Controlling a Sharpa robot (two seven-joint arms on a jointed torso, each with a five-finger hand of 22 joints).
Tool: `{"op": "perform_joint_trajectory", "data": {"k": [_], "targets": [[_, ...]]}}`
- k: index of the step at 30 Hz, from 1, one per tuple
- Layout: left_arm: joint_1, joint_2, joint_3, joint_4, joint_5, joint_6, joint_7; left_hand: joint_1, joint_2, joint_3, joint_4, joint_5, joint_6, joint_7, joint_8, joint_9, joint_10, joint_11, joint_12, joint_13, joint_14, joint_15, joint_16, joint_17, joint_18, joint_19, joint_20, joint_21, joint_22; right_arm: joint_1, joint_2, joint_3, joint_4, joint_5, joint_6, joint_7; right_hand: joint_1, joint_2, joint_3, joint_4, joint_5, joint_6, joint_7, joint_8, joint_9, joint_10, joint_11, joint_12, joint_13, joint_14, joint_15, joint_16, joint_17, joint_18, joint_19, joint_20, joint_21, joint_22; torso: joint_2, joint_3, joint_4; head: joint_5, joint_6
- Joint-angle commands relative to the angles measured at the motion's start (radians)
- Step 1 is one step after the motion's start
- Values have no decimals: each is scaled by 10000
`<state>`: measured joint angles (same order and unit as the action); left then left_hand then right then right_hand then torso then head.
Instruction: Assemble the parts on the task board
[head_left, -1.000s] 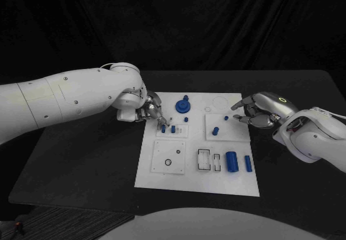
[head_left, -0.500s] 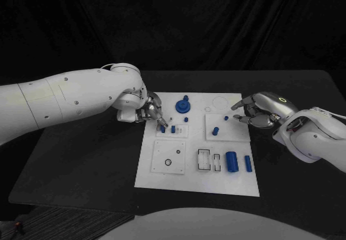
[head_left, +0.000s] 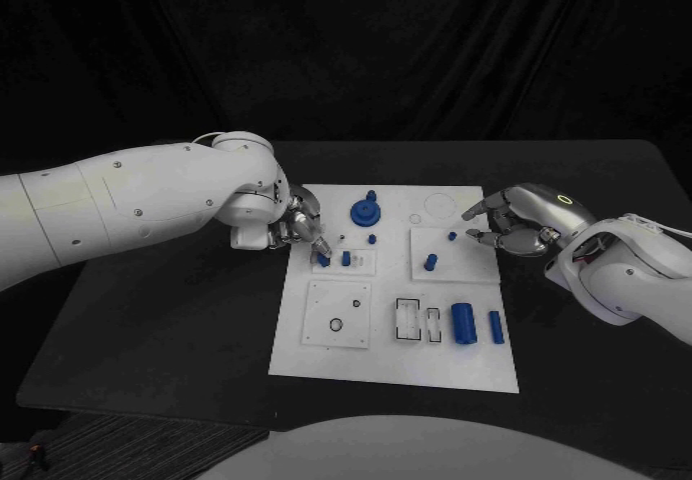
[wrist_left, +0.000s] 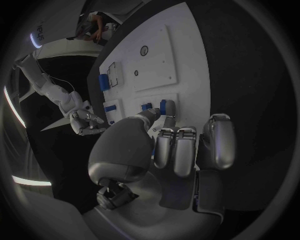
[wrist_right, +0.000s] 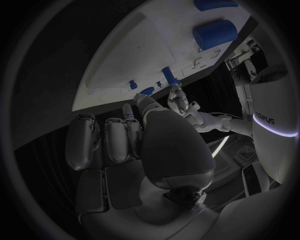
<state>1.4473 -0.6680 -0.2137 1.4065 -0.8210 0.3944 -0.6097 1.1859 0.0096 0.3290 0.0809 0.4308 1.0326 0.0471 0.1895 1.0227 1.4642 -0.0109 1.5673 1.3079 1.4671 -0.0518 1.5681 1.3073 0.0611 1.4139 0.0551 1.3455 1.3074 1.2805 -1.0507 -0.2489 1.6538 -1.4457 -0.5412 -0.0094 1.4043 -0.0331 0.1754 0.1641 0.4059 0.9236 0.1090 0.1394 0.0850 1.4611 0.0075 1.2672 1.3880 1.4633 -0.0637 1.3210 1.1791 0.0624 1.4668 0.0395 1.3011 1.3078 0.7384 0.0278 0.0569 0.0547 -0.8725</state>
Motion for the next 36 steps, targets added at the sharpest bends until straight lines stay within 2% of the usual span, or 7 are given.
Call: {"op": "perform_joint_trajectory", "data": {"k": [1,3,9,16,22,27,36], "targets": [[-37,-210,-9,340,49,-1055,107,-193,-127,770,-486,111,14,-9,96,135,1066,-67,35,2629,1037,-62,27,2635,-1,-112,-1,-86,1826,-24,-23,4,5,-53,7,-222,96,-8,45,-13,69,66,-18,-53,-16,90,47,-54,-1617,451,42,10,-10,-64,185,82,6,1893,1,7,-3,-6,-2],[-37,-356,-9,526,49,-1315,83,-318,-172,1239,-740,216,-12,13,177,261,1008,-63,-24,2581,1037,-60,27,2635,15,-152,-5,-153,1804,-25,-34,4,7,-53,14,-235,96,-8,45,-13,69,66,-18,-53,-16,90,47,-54,-1617,451,42,10,-10,-64,185,82,6,1893,4,6,3,-10,-2],[-37,-897,-10,1171,50,-2309,42,-488,-231,1643,-998,317,-18,22,293,414,991,-62,-42,2566,1037,-65,27,2635,10,-133,-2,-141,1811,-25,-52,4,4,-53,25,-271,104,-1,63,-21,74,71,-16,-53,-17,85,51,-63,-1627,452,44,15,-5,-66,187,83,13,1895,1,0,16,-22,-2],[-39,-1454,-12,1927,39,-4013,168,-563,-166,1775,-1013,339,-34,30,380,516,962,-55,-73,2541,1037,-62,27,2635,32,-190,-1,-228,1782,-25,-80,3,27,-53,11,-296,104,-1,63,-21,74,71,-16,-53,-17,85,51,-63,-1627,452,44,15,-5,-66,187,83,13,1895,7,-2,9,5,-2],[-103,-1900,-15,2552,-900,-5245,323,-712,-202,1809,-949,376,-115,47,477,644,960,-35,-75,2540,1037,-46,27,2635,42,-220,8,-273,1768,-25,-114,3,89,-53,-52,-325,120,3,92,-40,79,75,-12,-56,-21,78,53,-79,-1642,447,47,2,-28,-64,184,85,5,1893,-4,17,6,77,-2],[-329,-2157,-16,2963,-1334,-5949,446,-768,-192,1807,-886,307,-143,44,514,689,975,-36,-59,2552,1037,-43,27,2635,40,-211,12,-264,1770,-25,-119,3,153,-53,-99,-361,120,3,92,-40,79,75,-12,-56,-21,78,53,-79,-1642,447,47,2,-28,-64,184,85,5,1893,-5,24,8,134,-2],[-798,-2111,-17,3018,-1482,-6076,545,-820,-162,1808,-805,304,-163,41,551,731,987,-35,-47,2562,1037,-44,27,2635,34,-191,14,-241,1778,-24,-189,3,199,-53,-142,-371,126,-2,105,-50,84,70,-9,-61,-24,74,56,-90,-1654,443,48,-12,-51,-61,179,87,-10,1888,-23,-13,-9,145,-2]]}}
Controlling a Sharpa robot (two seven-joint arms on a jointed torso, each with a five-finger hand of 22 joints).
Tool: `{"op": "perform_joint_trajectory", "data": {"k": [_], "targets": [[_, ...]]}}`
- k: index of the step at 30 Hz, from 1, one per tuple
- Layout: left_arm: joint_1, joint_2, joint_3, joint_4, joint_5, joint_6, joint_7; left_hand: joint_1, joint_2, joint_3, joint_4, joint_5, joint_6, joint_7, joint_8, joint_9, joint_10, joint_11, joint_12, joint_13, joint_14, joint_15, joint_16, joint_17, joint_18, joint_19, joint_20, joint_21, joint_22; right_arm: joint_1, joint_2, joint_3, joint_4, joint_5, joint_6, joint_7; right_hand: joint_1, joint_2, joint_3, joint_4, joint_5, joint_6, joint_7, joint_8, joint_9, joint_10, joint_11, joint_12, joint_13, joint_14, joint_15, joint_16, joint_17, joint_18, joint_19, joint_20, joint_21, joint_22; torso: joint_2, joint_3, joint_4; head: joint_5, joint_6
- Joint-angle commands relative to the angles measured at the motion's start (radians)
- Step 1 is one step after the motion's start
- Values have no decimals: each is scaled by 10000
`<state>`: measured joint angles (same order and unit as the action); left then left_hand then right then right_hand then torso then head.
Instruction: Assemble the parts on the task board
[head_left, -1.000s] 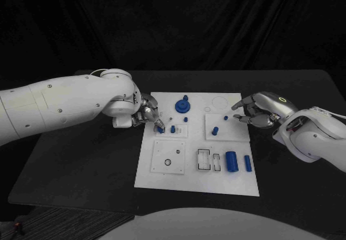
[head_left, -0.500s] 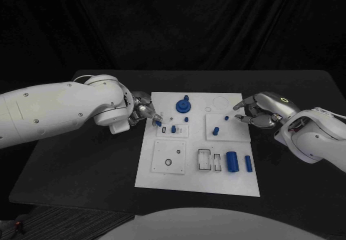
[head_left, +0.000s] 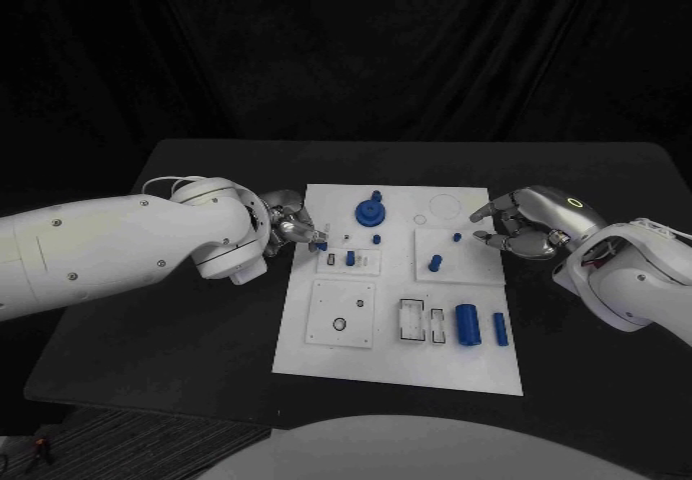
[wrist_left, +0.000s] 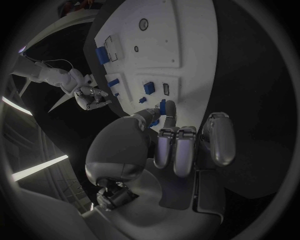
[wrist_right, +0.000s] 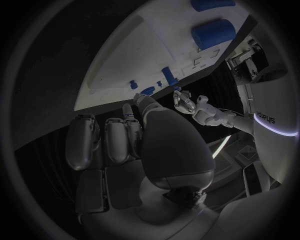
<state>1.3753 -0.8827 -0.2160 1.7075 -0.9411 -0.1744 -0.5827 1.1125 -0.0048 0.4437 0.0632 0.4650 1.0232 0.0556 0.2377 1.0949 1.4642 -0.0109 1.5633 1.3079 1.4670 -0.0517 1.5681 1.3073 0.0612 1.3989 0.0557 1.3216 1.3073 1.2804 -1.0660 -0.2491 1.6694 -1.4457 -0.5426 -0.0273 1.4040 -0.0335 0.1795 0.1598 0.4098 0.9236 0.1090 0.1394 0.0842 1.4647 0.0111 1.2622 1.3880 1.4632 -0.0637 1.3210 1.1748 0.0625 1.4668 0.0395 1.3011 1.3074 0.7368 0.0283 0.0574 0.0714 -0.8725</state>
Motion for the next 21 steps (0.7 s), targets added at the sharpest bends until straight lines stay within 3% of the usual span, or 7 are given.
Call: {"op": "perform_joint_trajectory", "data": {"k": [1,7,21], "targets": [[-106,41,7,7,-285,-373,280,-86,-17,662,-628,-37,-68,-45,69,10,987,-35,-7,2563,1037,-45,27,2635,33,-42,7,-1,1778,-23,-43,5,47,-53,-128,-193,129,1,63,-7,45,71,-9,-61,-17,38,20,-41,-1654,443,48,-12,-8,-62,179,87,-10,1892,-1,-14,-20,-26,-2],[-217,79,7,-3,-297,-220,294,-109,-7,659,-593,-45,-70,-48,87,26,1006,-36,12,2579,1037,-45,27,2635,27,-21,7,26,1788,-24,-70,5,54,-53,-146,-189,129,1,63,-7,45,71,-9,-61,-17,38,20,-41,-1654,443,48,-12,-8,-62,179,87,-10,1892,8,-12,0,-44,-2],[-279,163,7,-63,-300,497,229,-160,12,646,-520,-86,-68,-56,125,60,1009,-41,16,2582,1037,-47,27,2635,31,-27,7,13,1783,-24,-40,5,27,-53,-159,-162,129,-8,76,-16,51,69,-4,-66,-20,38,26,-41,-1654,442,51,-11,-9,-61,176,88,-15,1890,13,-7,-9,-30,-2]]}}
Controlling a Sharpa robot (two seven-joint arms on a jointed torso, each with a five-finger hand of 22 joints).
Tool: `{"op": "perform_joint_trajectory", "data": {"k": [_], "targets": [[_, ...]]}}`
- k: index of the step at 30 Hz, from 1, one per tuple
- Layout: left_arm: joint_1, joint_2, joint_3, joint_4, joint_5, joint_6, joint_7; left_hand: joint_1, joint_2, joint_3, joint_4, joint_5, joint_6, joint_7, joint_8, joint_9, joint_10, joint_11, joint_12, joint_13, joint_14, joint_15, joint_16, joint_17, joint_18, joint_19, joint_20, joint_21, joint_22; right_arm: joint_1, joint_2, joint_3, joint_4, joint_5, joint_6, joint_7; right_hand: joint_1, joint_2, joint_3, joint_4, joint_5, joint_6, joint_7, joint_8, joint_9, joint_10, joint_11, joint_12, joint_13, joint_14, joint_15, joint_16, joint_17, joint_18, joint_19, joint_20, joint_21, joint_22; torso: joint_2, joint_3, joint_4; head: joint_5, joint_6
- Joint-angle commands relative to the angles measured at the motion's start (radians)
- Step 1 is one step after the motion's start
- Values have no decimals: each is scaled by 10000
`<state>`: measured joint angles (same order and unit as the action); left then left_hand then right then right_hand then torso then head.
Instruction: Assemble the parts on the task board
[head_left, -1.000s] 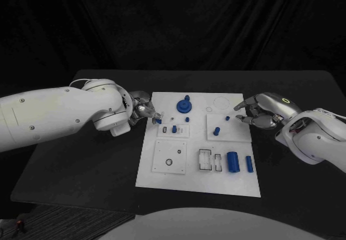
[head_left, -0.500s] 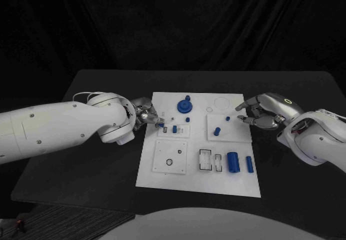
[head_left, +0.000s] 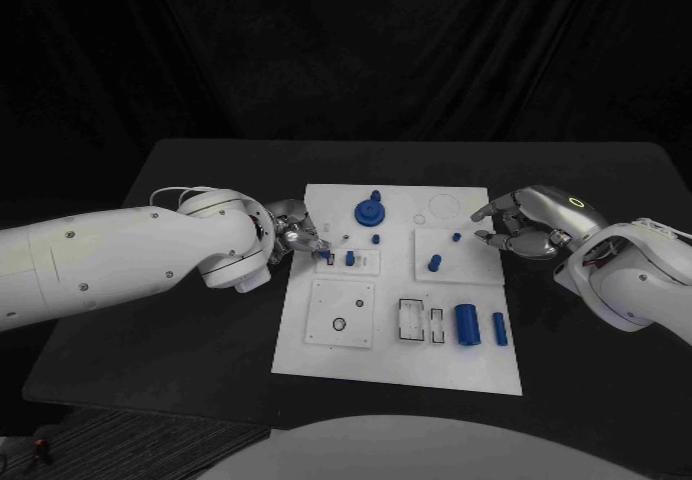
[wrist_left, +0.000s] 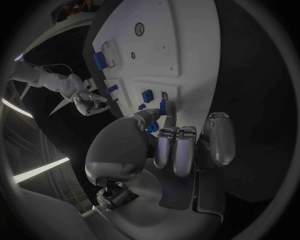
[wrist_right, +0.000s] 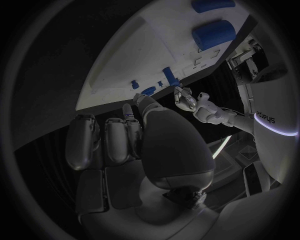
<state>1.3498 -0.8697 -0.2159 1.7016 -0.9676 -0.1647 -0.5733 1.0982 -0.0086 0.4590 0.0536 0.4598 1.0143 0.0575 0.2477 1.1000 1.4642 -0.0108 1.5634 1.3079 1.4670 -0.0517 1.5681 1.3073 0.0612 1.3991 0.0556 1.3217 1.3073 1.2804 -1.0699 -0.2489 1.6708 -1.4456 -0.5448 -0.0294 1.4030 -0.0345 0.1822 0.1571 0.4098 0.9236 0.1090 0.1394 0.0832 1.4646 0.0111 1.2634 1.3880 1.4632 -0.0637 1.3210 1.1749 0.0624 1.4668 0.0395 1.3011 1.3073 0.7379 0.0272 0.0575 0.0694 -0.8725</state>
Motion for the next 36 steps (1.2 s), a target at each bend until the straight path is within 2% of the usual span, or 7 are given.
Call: {"op": "perform_joint_trajectory", "data": {"k": [1,9,15,20,36], "targets": [[-29,40,6,-12,-35,424,137,-17,51,493,-424,-34,21,-75,25,8,1009,-41,16,2581,1038,-48,26,2635,31,-28,8,11,1783,-24,-2,3,12,-53,-138,-140,139,2,50,11,51,69,-4,-66,-9,38,26,-53,-1654,442,51,-11,-10,-60,176,88,-16,1892,1,3,-12,-14,-2],[-78,128,6,-98,-35,505,182,-35,67,491,-391,-69,19,-79,41,22,991,-45,-3,2566,1038,-49,26,2635,37,-44,8,-13,1774,-25,3,3,1,-53,-135,-123,139,2,50,11,51,69,-4,-66,-9,38,26,-53,-1654,442,51,-11,-10,-60,176,88,-16,1892,6,8,-6,6,-2],[-107,176,6,-120,-35,484,232,-41,74,492,-379,-83,17,-80,47,28,978,-46,-16,2555,1038,-49,26,2635,35,-39,8,-7,1776,-28,12,3,-13,-53,-124,-115,124,-17,63,5,61,70,3,-71,-14,45,31,-38,-1638,442,56,-5,-3,-62,178,92,-8,1893,9,-2,-9,6,-2],[-119,189,6,-171,-35,571,278,-43,91,499,-364,-94,16,-84,56,35,962,-49,-32,2542,1038,-51,26,2635,37,-43,7,-14,1774,-29,5,3,-31,-53,-108,-126,124,-17,63,5,61,70,3,-71,-14,45,31,-38,-1638,442,56,-5,-3,-62,178,92,-8,1893,6,6,-2,7,-2],[-147,213,5,-279,-35,669,421,-69,119,499,-308,-159,-6,-83,74,56,936,-47,-59,2520,1038,-52,26,2635,43,-61,6,-40,1765,-56,23,3,-64,-53,-77,-127,124,-17,63,5,61,70,3,-71,-14,45,31,-38,-1638,442,56,-5,-3,-62,178,92,-8,1893,5,-1,-5,24,-2]]}}
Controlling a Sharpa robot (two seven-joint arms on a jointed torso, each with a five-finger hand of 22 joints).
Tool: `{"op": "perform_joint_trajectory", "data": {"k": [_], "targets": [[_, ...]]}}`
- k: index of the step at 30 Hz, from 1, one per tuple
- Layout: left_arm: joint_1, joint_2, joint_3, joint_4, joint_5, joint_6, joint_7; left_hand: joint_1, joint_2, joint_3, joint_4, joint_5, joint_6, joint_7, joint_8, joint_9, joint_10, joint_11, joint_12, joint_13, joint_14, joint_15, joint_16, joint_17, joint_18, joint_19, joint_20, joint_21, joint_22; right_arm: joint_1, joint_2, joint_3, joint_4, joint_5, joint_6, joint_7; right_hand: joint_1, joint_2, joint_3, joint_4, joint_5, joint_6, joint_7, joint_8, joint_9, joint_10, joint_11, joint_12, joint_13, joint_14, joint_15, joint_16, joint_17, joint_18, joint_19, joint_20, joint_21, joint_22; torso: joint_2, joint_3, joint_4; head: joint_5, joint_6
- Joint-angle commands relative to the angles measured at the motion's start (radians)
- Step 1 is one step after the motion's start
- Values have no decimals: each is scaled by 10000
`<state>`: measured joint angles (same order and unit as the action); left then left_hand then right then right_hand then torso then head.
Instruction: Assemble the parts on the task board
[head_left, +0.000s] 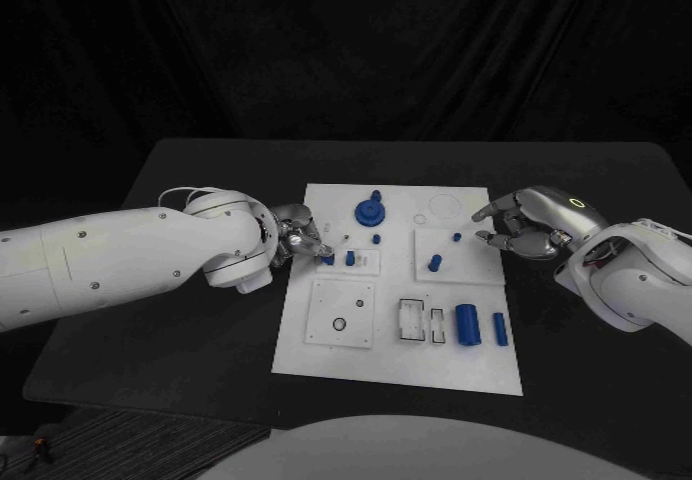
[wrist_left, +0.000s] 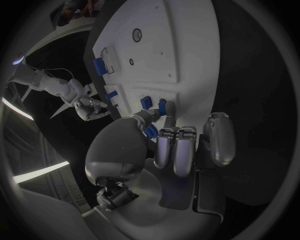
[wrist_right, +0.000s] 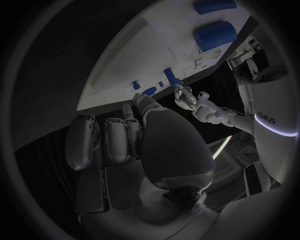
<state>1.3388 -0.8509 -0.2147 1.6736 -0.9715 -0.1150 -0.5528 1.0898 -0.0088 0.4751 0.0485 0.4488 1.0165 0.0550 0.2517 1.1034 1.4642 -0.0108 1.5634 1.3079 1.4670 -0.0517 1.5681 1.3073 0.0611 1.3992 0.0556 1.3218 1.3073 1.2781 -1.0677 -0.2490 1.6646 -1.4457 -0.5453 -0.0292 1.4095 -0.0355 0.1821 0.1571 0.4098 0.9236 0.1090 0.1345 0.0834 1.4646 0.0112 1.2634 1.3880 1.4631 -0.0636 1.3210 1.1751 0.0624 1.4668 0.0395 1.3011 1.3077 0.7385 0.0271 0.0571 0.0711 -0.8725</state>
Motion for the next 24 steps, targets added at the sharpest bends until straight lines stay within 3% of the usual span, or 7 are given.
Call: {"op": "perform_joint_trajectory", "data": {"k": [1,24], "targets": [[-38,29,-7,-10,4,167,238,10,117,334,-249,-67,-33,-59,37,27,927,-47,-68,2513,1038,-52,27,2635,47,-69,6,-52,1762,-36,1,4,-3,-53,-69,-129,59,-8,64,5,62,70,3,-23,-16,45,31,-38,-1638,443,56,-5,-5,-62,178,92,-8,1889,-3,0,-1,11,-2],[-47,87,-7,-190,4,310,447,48,110,335,-241,-220,-82,-66,69,67,888,-51,-108,2481,1038,-51,27,2635,54,-95,6,-88,1751,-61,17,4,-21,-53,-69,-138,42,-20,100,-7,73,76,5,-31,-24,48,34,-40,-1640,441,61,-7,-16,-62,177,97,-7,1888,-3,3,-7,13,-2]]}}
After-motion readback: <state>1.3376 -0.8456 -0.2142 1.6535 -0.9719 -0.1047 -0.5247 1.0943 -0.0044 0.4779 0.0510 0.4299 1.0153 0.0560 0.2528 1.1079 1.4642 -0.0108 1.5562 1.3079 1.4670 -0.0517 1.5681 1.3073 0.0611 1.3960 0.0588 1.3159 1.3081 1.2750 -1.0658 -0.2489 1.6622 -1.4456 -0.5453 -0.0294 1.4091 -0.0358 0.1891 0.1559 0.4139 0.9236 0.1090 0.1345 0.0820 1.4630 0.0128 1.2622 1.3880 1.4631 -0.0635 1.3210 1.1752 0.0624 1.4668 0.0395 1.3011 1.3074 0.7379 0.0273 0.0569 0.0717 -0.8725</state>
